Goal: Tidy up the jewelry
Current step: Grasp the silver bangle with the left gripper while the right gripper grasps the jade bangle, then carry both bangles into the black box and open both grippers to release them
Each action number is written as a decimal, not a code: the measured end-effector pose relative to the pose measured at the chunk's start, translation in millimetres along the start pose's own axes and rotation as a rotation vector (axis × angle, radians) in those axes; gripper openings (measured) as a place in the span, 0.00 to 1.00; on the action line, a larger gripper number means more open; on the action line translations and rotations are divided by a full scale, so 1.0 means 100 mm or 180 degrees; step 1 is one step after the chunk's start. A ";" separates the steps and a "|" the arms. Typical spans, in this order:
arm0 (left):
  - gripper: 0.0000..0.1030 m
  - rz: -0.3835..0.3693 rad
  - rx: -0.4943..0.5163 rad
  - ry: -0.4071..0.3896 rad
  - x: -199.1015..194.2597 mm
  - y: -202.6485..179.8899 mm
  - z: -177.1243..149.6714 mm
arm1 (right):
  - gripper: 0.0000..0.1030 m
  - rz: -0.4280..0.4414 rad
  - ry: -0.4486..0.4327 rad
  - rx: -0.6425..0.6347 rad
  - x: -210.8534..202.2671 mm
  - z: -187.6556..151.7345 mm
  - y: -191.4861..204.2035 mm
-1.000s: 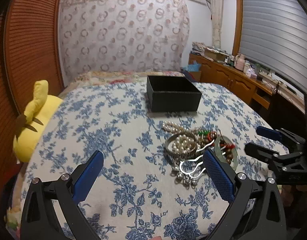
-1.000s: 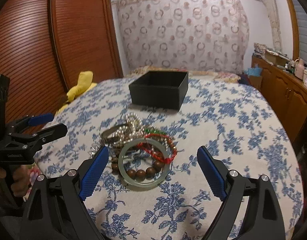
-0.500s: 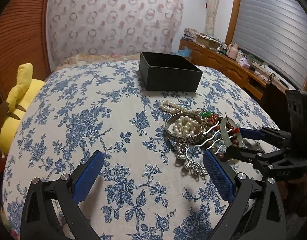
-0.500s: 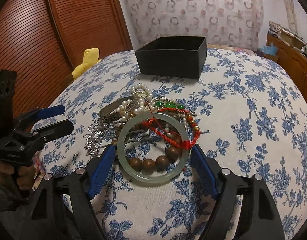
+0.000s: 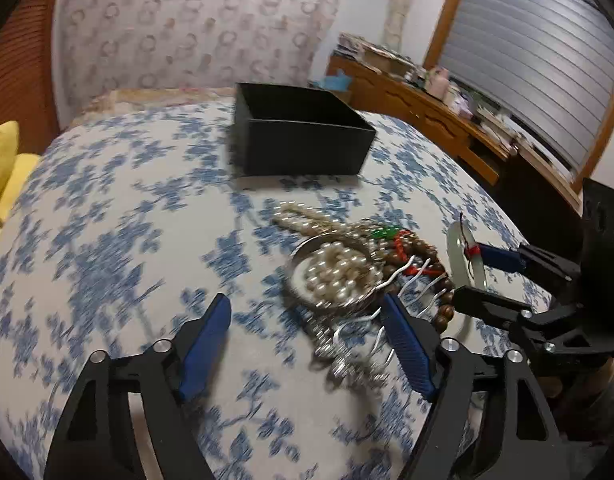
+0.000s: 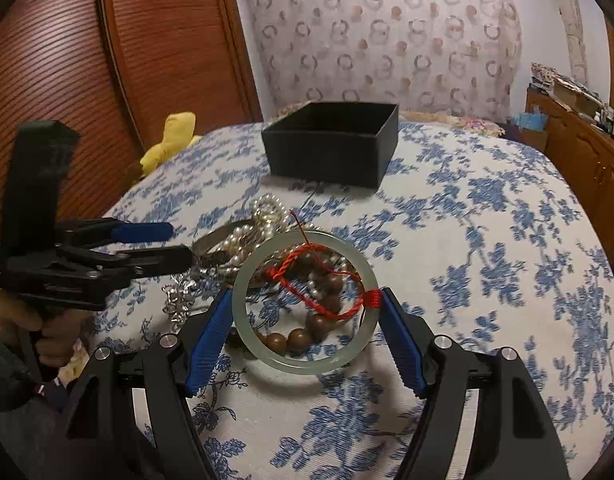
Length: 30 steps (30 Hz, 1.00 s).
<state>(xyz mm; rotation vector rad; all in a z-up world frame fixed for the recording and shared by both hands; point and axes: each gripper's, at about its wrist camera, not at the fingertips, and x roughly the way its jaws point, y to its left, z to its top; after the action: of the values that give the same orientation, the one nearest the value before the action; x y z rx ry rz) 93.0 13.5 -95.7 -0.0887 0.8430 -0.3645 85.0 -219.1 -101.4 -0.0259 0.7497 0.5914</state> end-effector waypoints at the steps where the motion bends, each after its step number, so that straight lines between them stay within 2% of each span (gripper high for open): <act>1: 0.70 -0.0024 0.0017 0.0016 0.03 -0.01 0.03 | 0.73 -0.0015 -0.0017 -0.0006 -0.03 0.01 -0.02; 5: 0.66 -0.0157 -0.0040 0.0122 0.18 -0.03 0.13 | 0.73 -0.0075 -0.0052 -0.0012 -0.07 0.03 -0.07; 12: 0.66 -0.0170 -0.0014 0.0203 0.29 -0.04 0.17 | 0.73 -0.0104 -0.0055 -0.0022 -0.07 0.05 -0.12; 14: 0.60 -0.0164 0.0000 0.0214 0.30 -0.04 0.18 | 0.73 -0.0119 -0.0048 -0.0038 -0.07 0.05 -0.12; 15: 0.53 -0.0183 -0.0001 0.0230 0.31 -0.04 0.19 | 0.73 -0.0123 -0.0052 -0.0040 -0.07 0.06 -0.13; 16: 0.53 -0.0201 -0.0003 0.0239 0.33 -0.03 0.20 | 0.73 -0.0124 -0.0055 -0.0038 -0.07 0.06 -0.13; 23: 0.52 -0.0175 0.0101 0.0072 0.20 -0.10 0.30 | 0.73 -0.0155 -0.0082 -0.0103 -0.08 0.13 -0.13; 30: 0.52 0.0001 0.0196 -0.0154 0.12 -0.10 0.69 | 0.73 -0.0183 -0.0229 -0.0260 -0.07 0.42 -0.13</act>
<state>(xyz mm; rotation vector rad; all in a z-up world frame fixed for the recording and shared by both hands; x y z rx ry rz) 148.7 -4.7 -56.2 -0.0402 0.7835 -0.3863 114.5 -224.0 -68.6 -0.1007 0.6527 0.5650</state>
